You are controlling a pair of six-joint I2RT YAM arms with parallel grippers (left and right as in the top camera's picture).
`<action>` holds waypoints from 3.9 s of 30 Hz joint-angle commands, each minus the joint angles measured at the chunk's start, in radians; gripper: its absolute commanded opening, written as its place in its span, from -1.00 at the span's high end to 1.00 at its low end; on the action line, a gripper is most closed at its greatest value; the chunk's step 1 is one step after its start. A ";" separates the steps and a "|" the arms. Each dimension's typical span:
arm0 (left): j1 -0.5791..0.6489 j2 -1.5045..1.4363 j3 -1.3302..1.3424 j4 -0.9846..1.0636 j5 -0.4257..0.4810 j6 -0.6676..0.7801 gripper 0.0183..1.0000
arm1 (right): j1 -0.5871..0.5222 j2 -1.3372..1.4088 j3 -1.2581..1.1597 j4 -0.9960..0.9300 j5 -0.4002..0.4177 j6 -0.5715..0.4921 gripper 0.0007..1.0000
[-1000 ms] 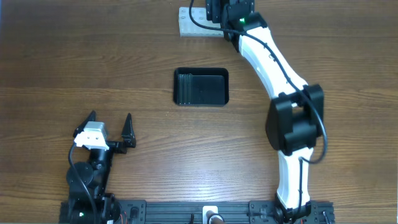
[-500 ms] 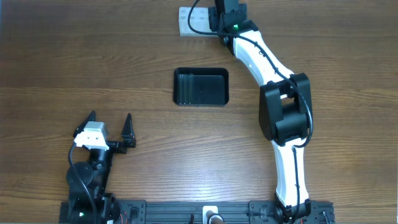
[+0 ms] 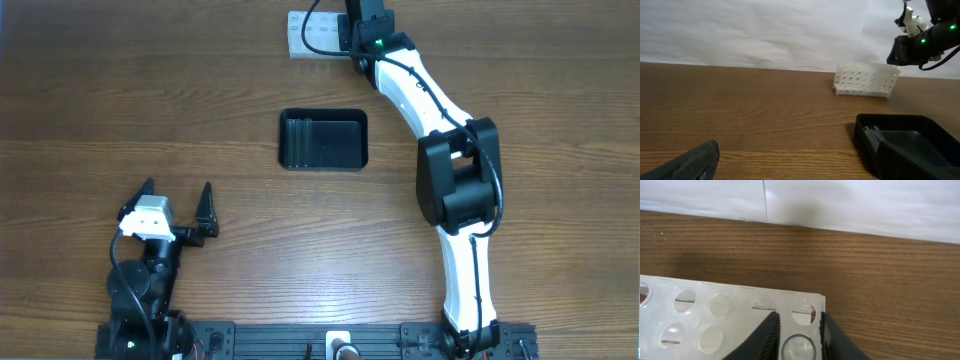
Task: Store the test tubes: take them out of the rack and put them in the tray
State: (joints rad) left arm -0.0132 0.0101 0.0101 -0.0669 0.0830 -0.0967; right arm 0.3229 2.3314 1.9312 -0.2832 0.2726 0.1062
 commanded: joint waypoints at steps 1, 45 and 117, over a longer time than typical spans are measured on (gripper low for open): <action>0.005 -0.007 -0.004 -0.002 0.017 0.014 -0.99 | -0.003 0.003 0.004 0.003 0.006 0.005 0.65; 0.005 -0.007 -0.004 -0.002 0.017 0.014 -1.00 | 0.182 -0.415 -0.338 -0.410 -0.092 0.381 0.77; 0.005 -0.007 -0.004 -0.002 0.017 0.014 -1.00 | -0.237 -2.008 -1.669 0.121 0.092 -0.101 -0.99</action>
State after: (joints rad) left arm -0.0135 0.0101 0.0101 -0.0669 0.0834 -0.0967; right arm 0.0910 0.4084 0.3347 -0.1783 0.3386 0.0242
